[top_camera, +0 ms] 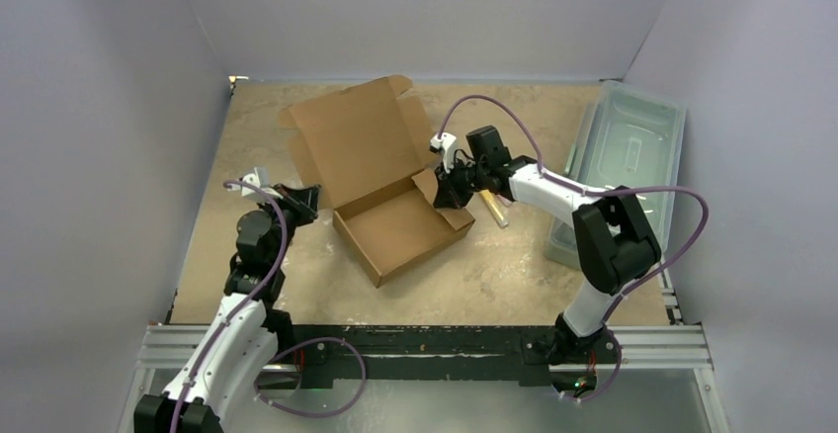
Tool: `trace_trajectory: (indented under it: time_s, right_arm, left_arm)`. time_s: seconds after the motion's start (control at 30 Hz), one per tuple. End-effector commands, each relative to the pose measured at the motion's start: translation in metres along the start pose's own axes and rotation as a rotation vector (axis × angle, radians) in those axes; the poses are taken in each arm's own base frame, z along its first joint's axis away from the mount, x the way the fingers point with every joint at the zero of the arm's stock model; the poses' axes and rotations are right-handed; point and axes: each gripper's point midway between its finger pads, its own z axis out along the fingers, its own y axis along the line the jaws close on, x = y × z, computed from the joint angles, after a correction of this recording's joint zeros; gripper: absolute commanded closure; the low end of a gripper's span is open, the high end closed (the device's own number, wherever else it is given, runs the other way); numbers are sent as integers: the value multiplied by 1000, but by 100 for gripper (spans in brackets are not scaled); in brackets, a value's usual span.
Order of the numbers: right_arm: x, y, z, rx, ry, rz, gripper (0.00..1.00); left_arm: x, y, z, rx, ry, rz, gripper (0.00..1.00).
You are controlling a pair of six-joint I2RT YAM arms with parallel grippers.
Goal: Fold the paper box
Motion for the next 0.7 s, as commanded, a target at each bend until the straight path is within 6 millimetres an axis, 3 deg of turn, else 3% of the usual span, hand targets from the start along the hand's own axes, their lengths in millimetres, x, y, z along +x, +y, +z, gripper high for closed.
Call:
trace_trajectory:
  time_s: [0.0, 0.3, 0.53, 0.67]
  right_arm:
    - [-7, -21, 3, 96, 0, 22, 94]
    - [7, -37, 11, 176, 42, 39, 93]
    - [6, -57, 3, 305, 69, -61, 79]
    - [-8, -42, -7, 249, 53, -178, 69]
  left_arm:
    - [-25, -23, 2, 65, -51, 32, 100]
    - [-23, -29, 4, 91, -32, 32, 100]
    - [-24, -41, 2, 138, -23, 36, 100]
    - [-27, -47, 0, 161, -29, 40, 100]
